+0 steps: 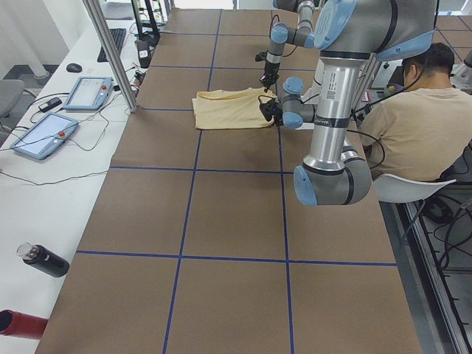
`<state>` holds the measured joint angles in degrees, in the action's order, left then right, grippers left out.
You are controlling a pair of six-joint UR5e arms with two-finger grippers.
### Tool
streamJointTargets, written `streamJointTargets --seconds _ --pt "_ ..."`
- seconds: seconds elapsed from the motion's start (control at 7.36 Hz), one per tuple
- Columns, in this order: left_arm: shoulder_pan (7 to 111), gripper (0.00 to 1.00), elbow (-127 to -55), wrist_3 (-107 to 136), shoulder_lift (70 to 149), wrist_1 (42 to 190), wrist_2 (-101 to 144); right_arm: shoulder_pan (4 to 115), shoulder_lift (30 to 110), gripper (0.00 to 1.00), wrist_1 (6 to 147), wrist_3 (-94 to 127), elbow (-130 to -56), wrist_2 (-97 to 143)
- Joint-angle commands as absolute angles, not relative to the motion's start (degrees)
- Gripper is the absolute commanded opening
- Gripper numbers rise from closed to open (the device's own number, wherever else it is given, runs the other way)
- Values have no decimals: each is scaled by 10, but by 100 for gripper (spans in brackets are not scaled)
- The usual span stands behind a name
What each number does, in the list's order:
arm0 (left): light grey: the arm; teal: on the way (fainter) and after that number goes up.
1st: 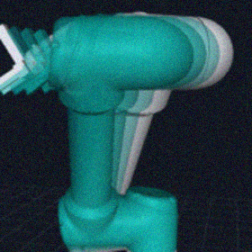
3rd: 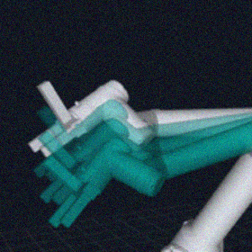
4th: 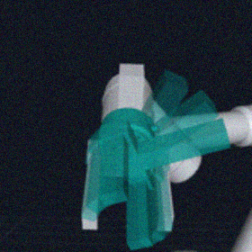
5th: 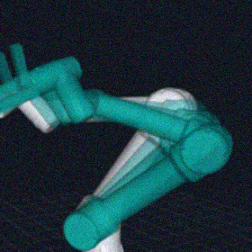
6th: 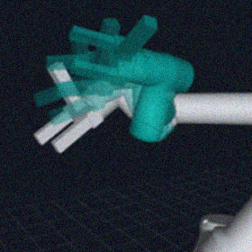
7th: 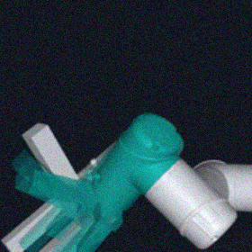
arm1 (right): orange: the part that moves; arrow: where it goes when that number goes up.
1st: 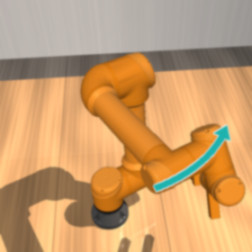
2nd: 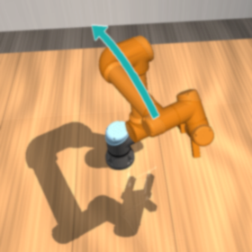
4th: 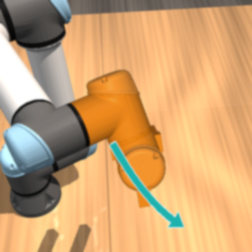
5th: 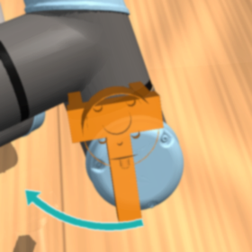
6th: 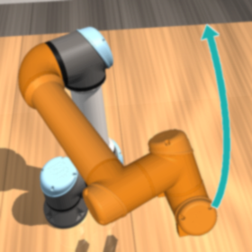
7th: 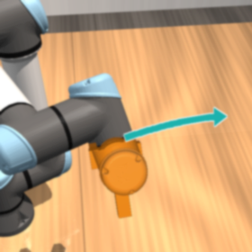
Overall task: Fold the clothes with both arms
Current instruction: 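Lower the left gripper to the shirt edge nearest the robot, then grasp the shirt edge nearest the robot with both grippers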
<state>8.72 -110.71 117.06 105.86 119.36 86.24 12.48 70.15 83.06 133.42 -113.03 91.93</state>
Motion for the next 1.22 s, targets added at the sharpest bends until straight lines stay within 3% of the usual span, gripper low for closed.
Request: streamJointTargets --seconds 0.0,1.09 --pt "75 40 -1107 1179 1059 1194 862 125 701 0 831 1334 -1130 919" --pt "65 35 -1088 1179 1070 1195 860 125 701 0 831 1334 -1130 919"
